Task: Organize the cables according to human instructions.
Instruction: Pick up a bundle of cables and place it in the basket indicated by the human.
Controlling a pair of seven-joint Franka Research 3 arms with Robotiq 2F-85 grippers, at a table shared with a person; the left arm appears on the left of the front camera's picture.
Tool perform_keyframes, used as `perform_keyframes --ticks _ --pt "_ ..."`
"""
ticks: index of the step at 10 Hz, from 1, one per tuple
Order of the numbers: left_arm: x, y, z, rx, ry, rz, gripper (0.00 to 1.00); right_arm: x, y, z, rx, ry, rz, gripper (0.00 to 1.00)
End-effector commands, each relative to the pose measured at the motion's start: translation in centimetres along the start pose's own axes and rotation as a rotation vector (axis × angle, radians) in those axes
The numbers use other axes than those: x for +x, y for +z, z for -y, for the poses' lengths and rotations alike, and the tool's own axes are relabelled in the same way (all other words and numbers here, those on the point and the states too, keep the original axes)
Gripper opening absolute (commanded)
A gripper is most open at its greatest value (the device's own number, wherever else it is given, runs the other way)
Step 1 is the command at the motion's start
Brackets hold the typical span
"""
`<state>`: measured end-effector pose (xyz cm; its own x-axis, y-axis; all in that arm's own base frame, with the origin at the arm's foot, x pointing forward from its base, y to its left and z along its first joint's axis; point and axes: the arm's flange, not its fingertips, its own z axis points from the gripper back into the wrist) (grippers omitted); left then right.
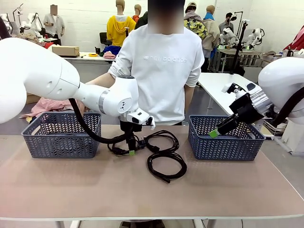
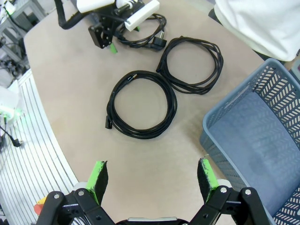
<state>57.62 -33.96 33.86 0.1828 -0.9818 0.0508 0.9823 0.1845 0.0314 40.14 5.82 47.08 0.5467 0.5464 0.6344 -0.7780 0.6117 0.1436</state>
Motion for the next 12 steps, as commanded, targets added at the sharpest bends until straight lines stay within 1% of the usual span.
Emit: perform_keyframes --ticks 1,4,9,10,11,12 --pt "0.2 -0.4 -0.4 0.021 -0.006 -0.021 1.00 0.1 -0.1 0.3 0.013 0.013 0.023 1.00" --pt "0.4 -1.4 -0.3 0.017 -0.011 -0.027 1.00 0.1 -0.1 0.3 0.013 0.013 0.023 1.00" --pt "0.5 -1.8 -0.4 0.013 -0.017 -0.037 1.00 0.1 -0.1 0.3 0.013 0.013 0.023 1.00" --pt "0.5 -1.8 -0.3 0.011 -0.019 -0.033 0.82 0.1 -0.1 0.3 0.013 0.013 0.023 1.00" --pt "0.5 -1.8 -0.4 0.008 -0.017 -0.031 0.82 0.1 -0.1 0.3 0.013 0.013 0.023 1.00" --pt "0.4 -1.8 -0.4 0.007 -0.015 -0.028 0.63 0.1 -0.1 0.3 0.013 0.013 0.023 1.00"
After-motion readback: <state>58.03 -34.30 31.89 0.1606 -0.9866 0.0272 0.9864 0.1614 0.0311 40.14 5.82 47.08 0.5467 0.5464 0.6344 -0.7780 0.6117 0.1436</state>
